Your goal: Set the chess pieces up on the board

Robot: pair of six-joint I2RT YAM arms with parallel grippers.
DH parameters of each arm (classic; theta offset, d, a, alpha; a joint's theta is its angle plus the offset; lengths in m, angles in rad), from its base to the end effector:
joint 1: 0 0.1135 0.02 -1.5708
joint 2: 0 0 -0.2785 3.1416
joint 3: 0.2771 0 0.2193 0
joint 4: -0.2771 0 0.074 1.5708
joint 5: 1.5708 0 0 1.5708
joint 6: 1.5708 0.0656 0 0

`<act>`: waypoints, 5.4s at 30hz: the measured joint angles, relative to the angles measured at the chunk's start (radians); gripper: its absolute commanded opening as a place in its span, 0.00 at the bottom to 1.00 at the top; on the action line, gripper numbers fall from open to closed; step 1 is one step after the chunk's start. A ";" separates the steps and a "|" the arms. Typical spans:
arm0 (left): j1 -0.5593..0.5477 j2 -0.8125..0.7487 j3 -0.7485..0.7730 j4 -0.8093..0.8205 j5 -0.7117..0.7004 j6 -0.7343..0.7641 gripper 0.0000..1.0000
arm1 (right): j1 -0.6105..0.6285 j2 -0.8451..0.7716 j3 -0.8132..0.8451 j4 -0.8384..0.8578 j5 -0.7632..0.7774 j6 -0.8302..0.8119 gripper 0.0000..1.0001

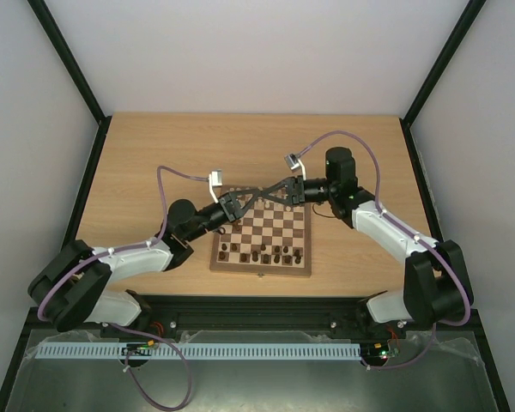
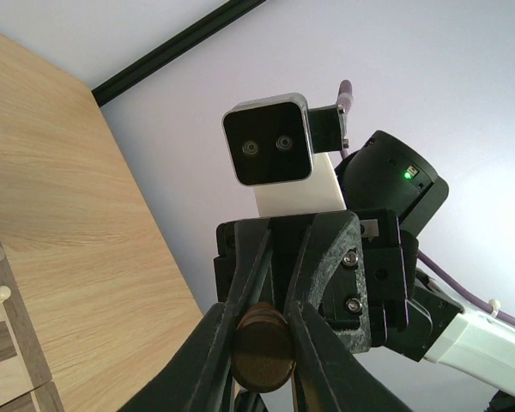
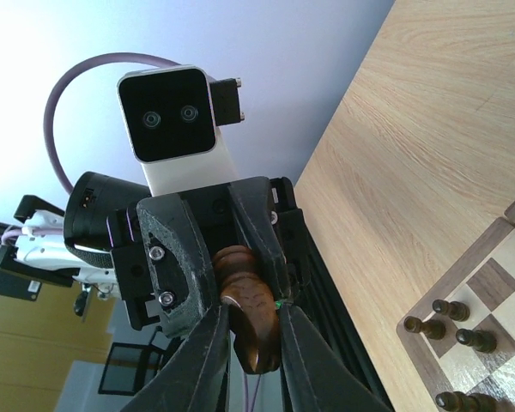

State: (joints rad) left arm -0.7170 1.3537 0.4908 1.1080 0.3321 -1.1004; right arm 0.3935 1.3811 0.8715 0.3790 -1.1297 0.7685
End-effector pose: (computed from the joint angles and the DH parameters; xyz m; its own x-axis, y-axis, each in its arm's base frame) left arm 0.1930 -0.1966 0.2972 -0.6834 -0.5222 -0.5102 0.5527 0.0866 -0.8289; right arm 0.2377 0.1629 0.3232 -0.7758 -0.0008 -0.6310 -0.6294 0.0710 0.7738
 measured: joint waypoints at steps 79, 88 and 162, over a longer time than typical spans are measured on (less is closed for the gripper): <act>0.816 -0.230 0.142 -1.041 0.263 0.415 0.67 | 0.768 0.650 0.827 -1.346 1.255 -1.214 0.09; 0.816 -0.230 0.141 -1.036 0.266 0.415 0.67 | 0.768 0.661 0.827 -1.337 1.271 -1.213 0.10; -0.076 0.349 0.642 -1.587 -0.485 0.501 0.41 | 0.098 -0.131 0.040 -0.644 0.821 -0.971 0.41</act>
State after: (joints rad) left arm -0.7933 1.7023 1.1328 -0.4789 -0.1528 -0.5991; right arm 0.4919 1.2503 0.9119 -0.2646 -0.3092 -0.2028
